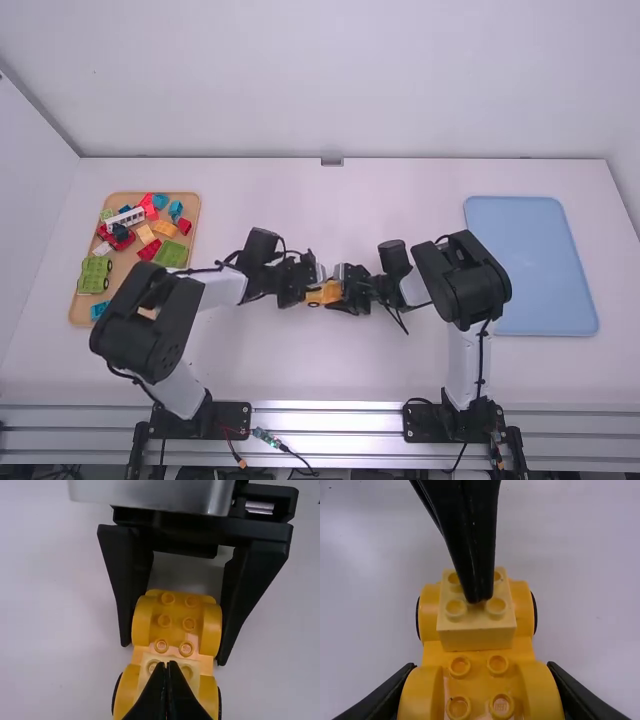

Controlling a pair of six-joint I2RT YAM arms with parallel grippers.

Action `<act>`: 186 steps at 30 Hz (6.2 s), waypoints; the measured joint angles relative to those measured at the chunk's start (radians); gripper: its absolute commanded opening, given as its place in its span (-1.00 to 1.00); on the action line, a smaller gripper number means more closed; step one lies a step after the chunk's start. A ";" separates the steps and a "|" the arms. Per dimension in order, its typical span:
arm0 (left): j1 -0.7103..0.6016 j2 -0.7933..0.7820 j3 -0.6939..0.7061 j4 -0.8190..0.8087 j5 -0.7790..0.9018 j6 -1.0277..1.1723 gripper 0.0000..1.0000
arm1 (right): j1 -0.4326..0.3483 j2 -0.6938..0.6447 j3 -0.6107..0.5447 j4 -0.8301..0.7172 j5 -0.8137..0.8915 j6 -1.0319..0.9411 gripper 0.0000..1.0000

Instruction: Assemble lego blocks to make yellow taxi

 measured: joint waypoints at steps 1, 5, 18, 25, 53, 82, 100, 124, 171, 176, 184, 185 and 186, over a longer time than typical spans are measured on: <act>0.005 -0.001 -0.022 0.044 0.008 -0.009 -0.97 | 0.000 0.000 0.002 -0.001 0.000 0.000 -0.49; 0.016 -0.002 -0.048 0.085 0.026 -0.029 -0.97 | 0.002 0.000 0.002 0.000 0.002 -0.001 -0.49; 0.050 -0.057 0.016 -0.011 -0.023 -0.121 -0.96 | 0.001 0.000 0.002 -0.002 -0.002 -0.004 -0.49; 0.125 -0.272 0.103 -0.109 -0.132 -0.240 -0.23 | 0.001 0.000 0.002 -0.001 -0.002 -0.006 -0.46; 0.677 -0.112 0.521 -0.620 -0.481 -0.906 0.98 | -0.047 -0.150 -0.003 -0.208 0.154 0.090 0.98; 0.764 0.294 0.993 -0.906 -0.644 -1.065 0.98 | -0.014 -0.658 0.096 -0.822 0.575 0.100 0.97; 0.856 0.481 1.172 -1.049 -0.588 -1.080 0.81 | -0.014 -0.658 0.096 -0.821 0.589 0.100 0.98; 0.856 0.554 1.196 -1.022 -0.584 -1.080 0.36 | -0.014 -0.658 0.096 -0.822 0.589 0.099 0.98; 0.836 0.556 1.053 -0.840 -0.702 -1.050 -0.04 | -0.014 -0.658 0.096 -0.842 0.594 0.098 0.98; 0.836 0.554 1.048 -0.824 -0.702 -1.046 -0.10 | -0.014 -0.658 0.096 -0.844 0.593 0.101 0.98; 0.836 0.554 1.048 -0.817 -0.698 -1.052 -0.11 | -0.014 -0.658 0.096 -0.844 0.594 0.100 0.98; 0.836 0.554 1.048 -0.817 -0.698 -1.054 -0.12 | -0.014 -0.658 0.096 -0.844 0.593 0.098 0.98; 0.836 0.554 1.047 -0.817 -0.699 -1.055 -0.11 | -0.014 -0.658 0.096 -0.844 0.593 0.098 0.98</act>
